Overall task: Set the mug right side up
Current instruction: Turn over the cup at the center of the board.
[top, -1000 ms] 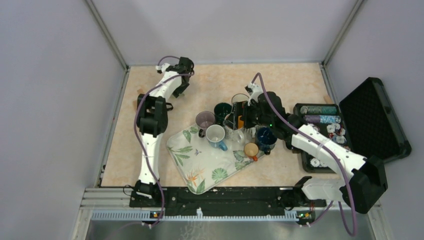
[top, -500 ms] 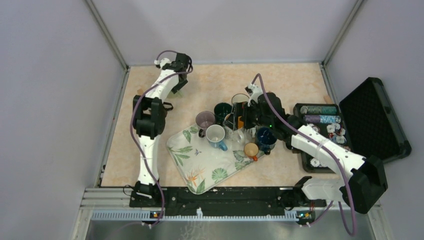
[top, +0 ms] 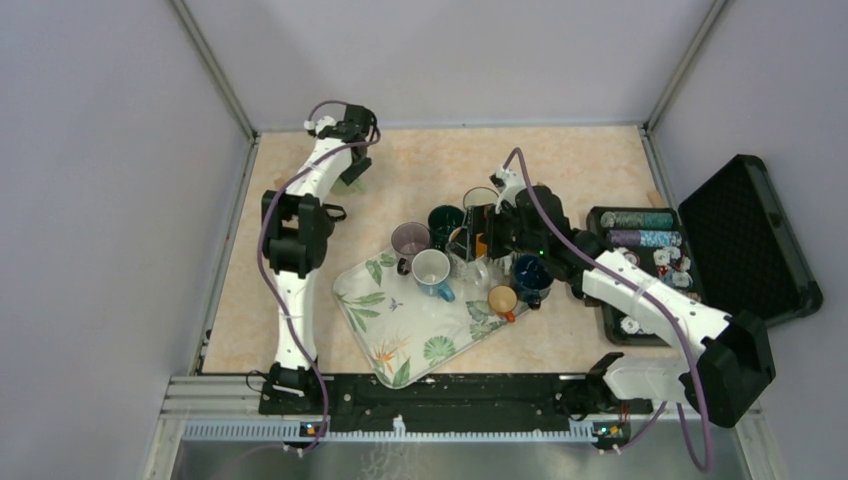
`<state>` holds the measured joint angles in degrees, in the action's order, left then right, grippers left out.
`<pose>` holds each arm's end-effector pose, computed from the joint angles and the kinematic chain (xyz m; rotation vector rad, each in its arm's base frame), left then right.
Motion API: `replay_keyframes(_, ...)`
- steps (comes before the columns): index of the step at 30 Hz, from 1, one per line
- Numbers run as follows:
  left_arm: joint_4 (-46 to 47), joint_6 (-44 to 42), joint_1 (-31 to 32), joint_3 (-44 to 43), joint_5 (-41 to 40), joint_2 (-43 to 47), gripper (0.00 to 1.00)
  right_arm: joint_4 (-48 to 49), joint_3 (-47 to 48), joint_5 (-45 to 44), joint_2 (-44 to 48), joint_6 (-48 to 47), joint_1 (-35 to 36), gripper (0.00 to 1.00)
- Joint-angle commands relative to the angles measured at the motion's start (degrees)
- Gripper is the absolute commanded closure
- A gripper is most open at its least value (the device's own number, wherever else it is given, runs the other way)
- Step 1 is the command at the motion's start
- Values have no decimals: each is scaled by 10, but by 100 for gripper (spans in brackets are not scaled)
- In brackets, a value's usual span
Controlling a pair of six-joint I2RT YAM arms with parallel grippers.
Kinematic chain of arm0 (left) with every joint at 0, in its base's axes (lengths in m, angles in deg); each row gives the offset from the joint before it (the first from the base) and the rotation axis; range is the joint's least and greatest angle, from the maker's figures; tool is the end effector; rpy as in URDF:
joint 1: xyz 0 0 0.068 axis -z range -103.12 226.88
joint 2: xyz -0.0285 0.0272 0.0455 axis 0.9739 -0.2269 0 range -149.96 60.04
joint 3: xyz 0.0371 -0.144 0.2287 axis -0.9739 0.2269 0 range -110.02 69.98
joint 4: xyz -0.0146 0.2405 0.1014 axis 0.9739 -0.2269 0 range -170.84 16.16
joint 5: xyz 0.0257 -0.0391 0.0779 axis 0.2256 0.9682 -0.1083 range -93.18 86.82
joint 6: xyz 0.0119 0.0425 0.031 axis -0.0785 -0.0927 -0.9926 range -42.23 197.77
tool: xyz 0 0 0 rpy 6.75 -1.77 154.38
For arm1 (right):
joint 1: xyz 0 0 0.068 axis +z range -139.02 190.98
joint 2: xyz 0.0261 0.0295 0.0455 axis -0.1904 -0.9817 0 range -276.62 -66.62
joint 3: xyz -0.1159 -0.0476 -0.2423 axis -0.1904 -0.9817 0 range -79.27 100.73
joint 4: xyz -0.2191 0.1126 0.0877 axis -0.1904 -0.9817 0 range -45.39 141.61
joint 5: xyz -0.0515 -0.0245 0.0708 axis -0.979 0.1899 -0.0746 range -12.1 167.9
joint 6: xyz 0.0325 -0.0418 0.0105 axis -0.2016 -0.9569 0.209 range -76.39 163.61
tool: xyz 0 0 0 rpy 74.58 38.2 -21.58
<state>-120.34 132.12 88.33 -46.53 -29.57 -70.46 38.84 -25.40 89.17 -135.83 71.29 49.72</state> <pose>0.4891 -0.0828 0.2211 -1.0430 2.2383 0.1326 0.2097 0.1774 0.3019 -0.3379 2.1549 0.8948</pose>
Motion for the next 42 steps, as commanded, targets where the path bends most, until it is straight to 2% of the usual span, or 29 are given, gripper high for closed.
replay_keyframes(1, 14, 13, -8, 2, 16, 7, 55, 23, -6, 0, 5, 4, -4, 1)
replay_keyframes(33, 21, 30, -20, 10, 57, -17, 64, 20, -11, -6, 15, 7, -5, 1)
replay_keyframes(37, 27, 28, -21, 13, 66, -17, 73, 21, -11, -6, 15, 7, -4, 1)
replay_keyframes(42, 50, 8, -21, 16, 82, -4, 98, 18, -12, -13, 19, 6, -4, 1)
